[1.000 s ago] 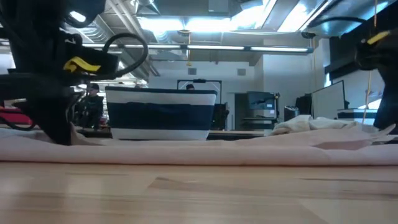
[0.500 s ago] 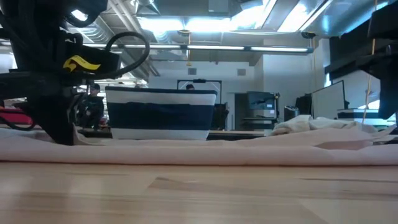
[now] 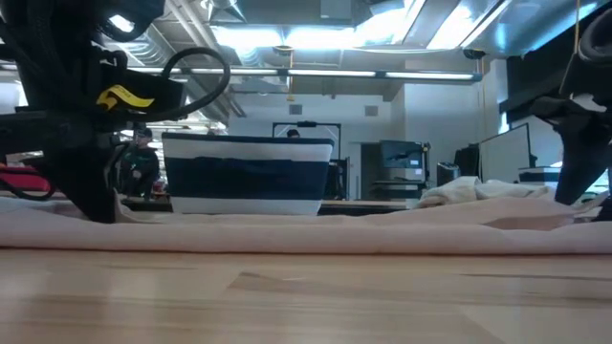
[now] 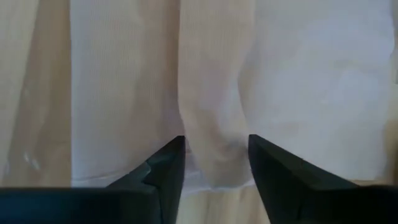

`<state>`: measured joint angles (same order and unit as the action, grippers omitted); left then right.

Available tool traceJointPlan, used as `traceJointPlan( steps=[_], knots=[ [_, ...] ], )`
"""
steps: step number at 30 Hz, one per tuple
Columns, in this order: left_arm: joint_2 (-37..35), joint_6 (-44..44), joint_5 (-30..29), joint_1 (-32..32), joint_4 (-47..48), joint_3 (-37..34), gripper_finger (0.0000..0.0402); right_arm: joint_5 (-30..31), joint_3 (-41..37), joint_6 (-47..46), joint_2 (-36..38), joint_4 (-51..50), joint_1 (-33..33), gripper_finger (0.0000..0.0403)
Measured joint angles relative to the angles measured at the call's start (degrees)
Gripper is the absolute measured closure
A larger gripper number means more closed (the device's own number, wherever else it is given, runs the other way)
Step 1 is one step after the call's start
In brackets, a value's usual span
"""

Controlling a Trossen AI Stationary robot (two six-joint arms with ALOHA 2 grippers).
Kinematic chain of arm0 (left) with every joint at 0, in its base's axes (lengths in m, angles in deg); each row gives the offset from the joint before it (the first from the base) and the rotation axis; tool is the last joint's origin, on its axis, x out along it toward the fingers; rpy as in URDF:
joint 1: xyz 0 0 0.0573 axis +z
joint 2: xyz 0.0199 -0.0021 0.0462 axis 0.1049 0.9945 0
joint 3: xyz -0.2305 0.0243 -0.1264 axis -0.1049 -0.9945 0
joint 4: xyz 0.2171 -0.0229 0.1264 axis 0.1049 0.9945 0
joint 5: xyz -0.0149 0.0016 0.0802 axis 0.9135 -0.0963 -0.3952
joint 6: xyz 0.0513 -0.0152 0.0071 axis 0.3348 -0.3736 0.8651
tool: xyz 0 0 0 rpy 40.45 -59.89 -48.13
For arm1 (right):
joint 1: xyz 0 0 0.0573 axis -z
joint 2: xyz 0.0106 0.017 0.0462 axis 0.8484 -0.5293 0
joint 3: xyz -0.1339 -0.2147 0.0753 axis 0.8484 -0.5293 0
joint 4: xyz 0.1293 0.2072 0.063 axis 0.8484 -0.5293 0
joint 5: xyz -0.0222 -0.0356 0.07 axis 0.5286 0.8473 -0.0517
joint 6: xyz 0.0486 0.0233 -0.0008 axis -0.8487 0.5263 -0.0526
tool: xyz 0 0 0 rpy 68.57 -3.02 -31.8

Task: Fold towel
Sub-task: Fold the light brown towel

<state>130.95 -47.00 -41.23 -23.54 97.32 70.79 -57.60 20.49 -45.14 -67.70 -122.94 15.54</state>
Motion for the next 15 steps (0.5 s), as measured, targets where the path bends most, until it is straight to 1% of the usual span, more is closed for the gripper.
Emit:
traceJointPlan(
  steps=[3,7,8,9,12,15],
  knots=[
    [0.0,0.0,0.0,0.0,0.0,0.0,0.0398,0.0,0.0,-0.3,0.2,-0.1,0.0,0.0282],
    [0.0,0.0,0.0,0.0,0.2,0.1,0.0399,-0.7,0.5,-2.5,0.2,-1.7,0.0,0.0372],
    [0.0,-0.2,0.0,0.0,1.0,0.5,0.04,-1.2,0.9,-3.1,0.2,-2.2,0.0,0.0387],
    [0.0,-0.3,0.0,-0.1,1.6,1.2,0.04,-1.5,1.4,-3.8,0.2,-3.0,0.0,0.0392],
    [0.0,-0.3,0.2,-0.8,5.3,4.8,0.0398,-1.5,4.1,-7.1,0.2,-7.4,-0.2,0.0384],
    [0.0,0.0,0.2,-1.6,10.3,8.8,0.04,-0.4,8.2,-9.1,0.2,-13.4,-1.2,0.0395]
  ],
)
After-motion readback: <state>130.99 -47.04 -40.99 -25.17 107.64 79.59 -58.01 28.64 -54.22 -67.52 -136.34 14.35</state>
